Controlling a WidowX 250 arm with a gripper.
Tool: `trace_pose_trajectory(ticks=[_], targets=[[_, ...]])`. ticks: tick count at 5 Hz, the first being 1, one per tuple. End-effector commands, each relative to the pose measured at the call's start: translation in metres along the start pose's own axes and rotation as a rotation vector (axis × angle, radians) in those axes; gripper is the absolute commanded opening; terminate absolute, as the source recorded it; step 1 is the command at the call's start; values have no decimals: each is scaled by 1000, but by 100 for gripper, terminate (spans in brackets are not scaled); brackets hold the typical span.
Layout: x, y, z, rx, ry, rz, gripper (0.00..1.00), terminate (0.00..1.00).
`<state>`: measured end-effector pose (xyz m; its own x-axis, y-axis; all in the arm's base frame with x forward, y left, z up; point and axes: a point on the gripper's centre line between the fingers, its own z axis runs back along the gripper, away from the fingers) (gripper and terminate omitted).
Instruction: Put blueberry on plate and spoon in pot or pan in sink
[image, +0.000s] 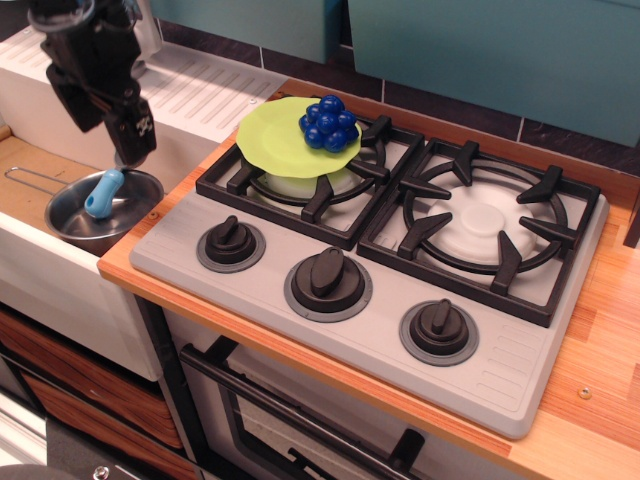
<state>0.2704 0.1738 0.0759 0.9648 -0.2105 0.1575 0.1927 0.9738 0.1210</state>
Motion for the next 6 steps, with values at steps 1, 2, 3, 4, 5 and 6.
trace_pose_trajectory(ticks=[1,2,3,4,5,6], targets=[[33,-12,75,111,58,34,100,0],[42,-21,82,129,75,-1,100,0],[54,-26,78,82,72,5,100,0],[54,-26,78,82,72,5,100,0],[54,-26,78,82,72,5,100,0],[54,-26,78,82,72,5,100,0]])
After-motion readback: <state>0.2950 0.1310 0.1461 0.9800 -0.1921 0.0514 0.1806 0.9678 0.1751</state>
